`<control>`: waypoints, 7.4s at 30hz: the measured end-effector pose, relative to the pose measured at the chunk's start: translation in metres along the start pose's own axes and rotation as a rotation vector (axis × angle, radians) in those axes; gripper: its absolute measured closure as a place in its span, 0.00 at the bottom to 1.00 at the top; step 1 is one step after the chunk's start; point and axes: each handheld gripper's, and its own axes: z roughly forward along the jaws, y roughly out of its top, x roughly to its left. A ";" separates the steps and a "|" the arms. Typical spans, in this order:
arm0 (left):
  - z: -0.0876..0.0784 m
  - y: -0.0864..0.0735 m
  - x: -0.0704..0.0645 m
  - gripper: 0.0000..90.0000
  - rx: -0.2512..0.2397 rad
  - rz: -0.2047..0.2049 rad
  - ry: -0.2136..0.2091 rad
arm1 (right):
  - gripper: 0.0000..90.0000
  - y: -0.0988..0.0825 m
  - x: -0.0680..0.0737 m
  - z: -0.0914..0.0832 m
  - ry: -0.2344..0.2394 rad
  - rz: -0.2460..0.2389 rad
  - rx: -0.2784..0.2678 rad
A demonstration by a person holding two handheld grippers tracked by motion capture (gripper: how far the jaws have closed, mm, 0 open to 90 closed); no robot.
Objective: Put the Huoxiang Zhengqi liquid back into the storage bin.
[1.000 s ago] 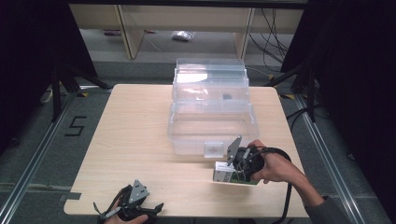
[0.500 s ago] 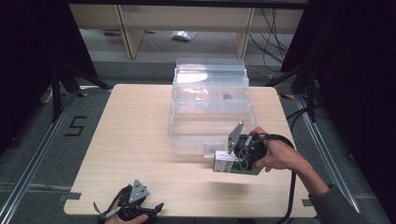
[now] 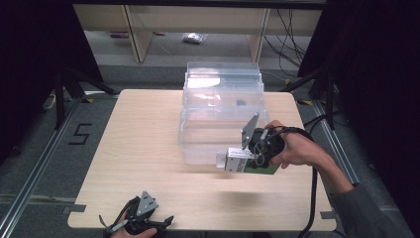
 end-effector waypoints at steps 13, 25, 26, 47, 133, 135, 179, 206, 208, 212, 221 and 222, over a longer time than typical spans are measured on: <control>0.000 0.000 0.002 0.17 0.014 0.014 0.004 | 0.72 0.009 -0.018 -0.021 -0.027 0.000 -0.018; 0.000 0.000 0.002 0.17 0.016 0.015 0.004 | 0.72 0.014 -0.040 -0.032 -0.022 0.005 -0.014; 0.000 0.000 0.002 0.17 0.014 0.015 0.004 | 0.72 0.014 -0.044 -0.031 -0.021 -0.033 -0.022; 0.000 0.000 0.000 0.17 0.005 0.000 -0.001 | 0.72 0.014 -0.094 0.000 -0.007 -0.001 -0.004; -0.001 0.000 0.000 0.17 0.003 -0.001 -0.009 | 0.63 -0.011 -0.124 0.085 0.039 0.115 0.029; 0.000 0.000 0.000 0.17 0.002 -0.002 -0.003 | 0.63 -0.012 -0.120 0.076 0.020 0.158 0.012; -0.001 0.000 0.002 0.17 0.015 0.011 0.004 | 0.38 -0.036 -0.075 0.027 -0.152 0.320 -0.275; -0.001 0.000 0.002 0.17 0.023 0.016 0.008 | 0.28 -0.053 -0.044 0.031 -0.172 0.432 -0.364; -0.001 0.000 0.002 0.17 0.025 0.015 0.006 | 0.27 -0.054 -0.041 0.033 -0.166 0.442 -0.378; -0.001 0.000 0.002 0.17 0.025 0.016 0.008 | 0.24 -0.055 -0.032 0.034 -0.181 0.504 -0.402; 0.000 0.000 0.002 0.17 0.025 0.017 0.017 | 0.21 -0.058 -0.017 0.041 -0.214 0.471 -0.446; -0.001 0.000 0.002 0.17 0.026 0.017 0.013 | 0.21 -0.059 -0.016 0.041 -0.206 0.465 -0.435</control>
